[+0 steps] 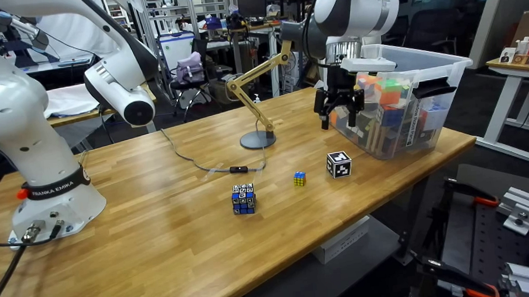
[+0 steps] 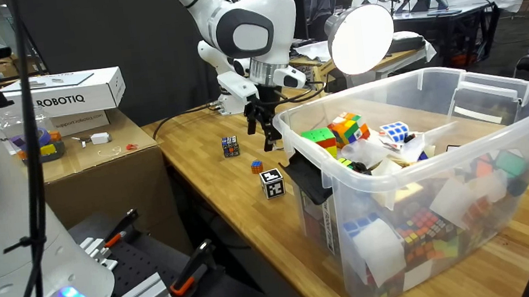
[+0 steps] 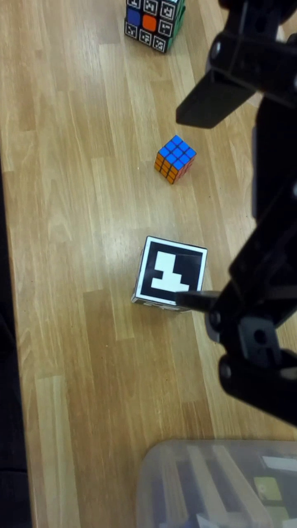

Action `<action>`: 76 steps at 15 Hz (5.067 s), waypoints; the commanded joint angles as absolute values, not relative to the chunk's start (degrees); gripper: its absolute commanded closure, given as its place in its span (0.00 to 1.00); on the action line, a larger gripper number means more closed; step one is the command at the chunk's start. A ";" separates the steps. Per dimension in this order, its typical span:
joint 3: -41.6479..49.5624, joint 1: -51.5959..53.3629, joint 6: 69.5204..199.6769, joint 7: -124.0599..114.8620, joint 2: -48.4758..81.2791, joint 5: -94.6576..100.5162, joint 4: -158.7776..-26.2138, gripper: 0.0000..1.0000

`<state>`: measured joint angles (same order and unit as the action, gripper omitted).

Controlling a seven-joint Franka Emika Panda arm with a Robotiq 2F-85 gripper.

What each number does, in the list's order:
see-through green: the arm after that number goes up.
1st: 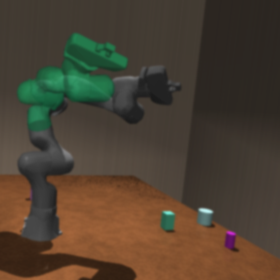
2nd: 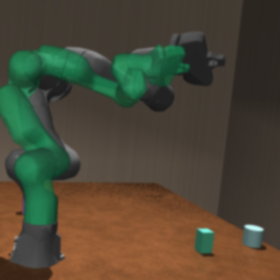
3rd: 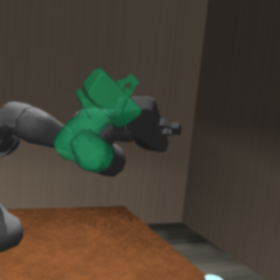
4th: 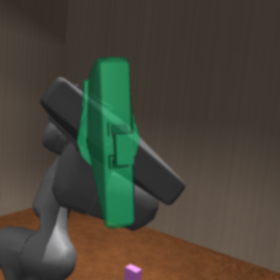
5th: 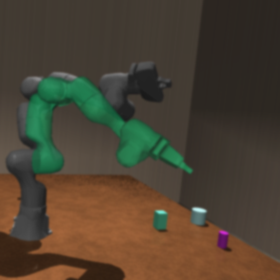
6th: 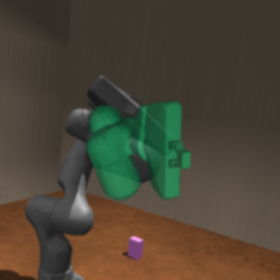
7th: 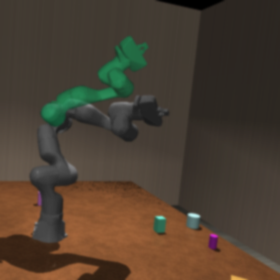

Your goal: Put the black and white thing in the storage box

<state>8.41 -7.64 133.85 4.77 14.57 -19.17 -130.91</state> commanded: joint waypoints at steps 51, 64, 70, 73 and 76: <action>5.95 -8.84 137.54 -8.51 28.38 -15.90 -123.98 0.61; 5.75 -6.84 140.80 2.76 -1.07 -12.68 -140.00 0.61; 9.12 -8.50 145.41 2.52 -8.97 -14.42 -144.87 0.61; 11.33 -9.80 148.31 1.64 -12.65 -13.71 -146.64 0.61; 13.35 -11.60 151.25 0.38 -16.05 -13.48 -147.48 0.61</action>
<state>12.75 -10.26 147.55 2.27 -12.67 -13.48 -145.36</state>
